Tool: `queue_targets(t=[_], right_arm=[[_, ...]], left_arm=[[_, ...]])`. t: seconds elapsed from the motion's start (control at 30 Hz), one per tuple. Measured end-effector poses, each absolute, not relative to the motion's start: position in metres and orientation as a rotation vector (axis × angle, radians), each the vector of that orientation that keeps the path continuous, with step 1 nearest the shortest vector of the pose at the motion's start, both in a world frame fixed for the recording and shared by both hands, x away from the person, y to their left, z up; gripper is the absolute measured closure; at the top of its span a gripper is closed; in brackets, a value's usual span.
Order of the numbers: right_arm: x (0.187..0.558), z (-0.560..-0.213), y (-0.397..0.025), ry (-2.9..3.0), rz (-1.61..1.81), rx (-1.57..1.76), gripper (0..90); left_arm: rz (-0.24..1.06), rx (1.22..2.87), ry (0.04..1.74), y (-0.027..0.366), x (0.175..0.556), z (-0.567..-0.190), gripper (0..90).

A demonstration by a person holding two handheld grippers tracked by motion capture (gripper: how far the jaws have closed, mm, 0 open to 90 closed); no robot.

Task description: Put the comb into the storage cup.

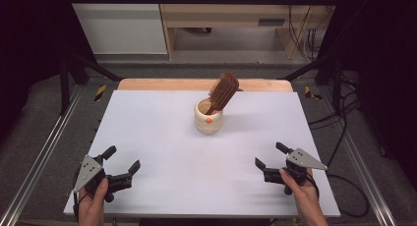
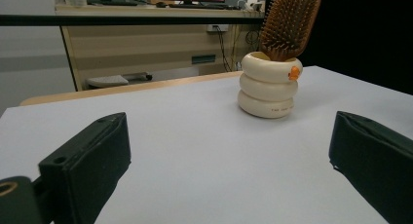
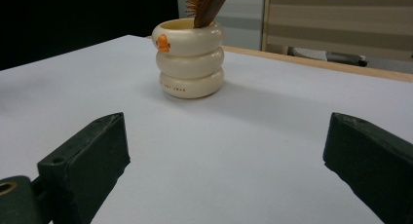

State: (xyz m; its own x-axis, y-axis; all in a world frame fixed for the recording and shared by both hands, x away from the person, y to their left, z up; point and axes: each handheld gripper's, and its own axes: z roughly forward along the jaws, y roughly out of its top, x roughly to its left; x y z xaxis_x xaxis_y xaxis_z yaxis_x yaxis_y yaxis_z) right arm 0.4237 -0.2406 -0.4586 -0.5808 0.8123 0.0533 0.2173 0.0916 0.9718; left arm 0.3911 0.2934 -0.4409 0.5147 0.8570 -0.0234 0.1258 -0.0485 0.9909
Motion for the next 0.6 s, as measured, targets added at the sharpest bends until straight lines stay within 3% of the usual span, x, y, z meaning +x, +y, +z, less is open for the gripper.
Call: queue_targets(t=[0.6], right_arm=[[0.439,-0.455,-0.218,1.898,1.552,0.919,5.1]], left_arm=[[0.698,1.501,0.889,0.294,0.395,-0.444,1.6]])
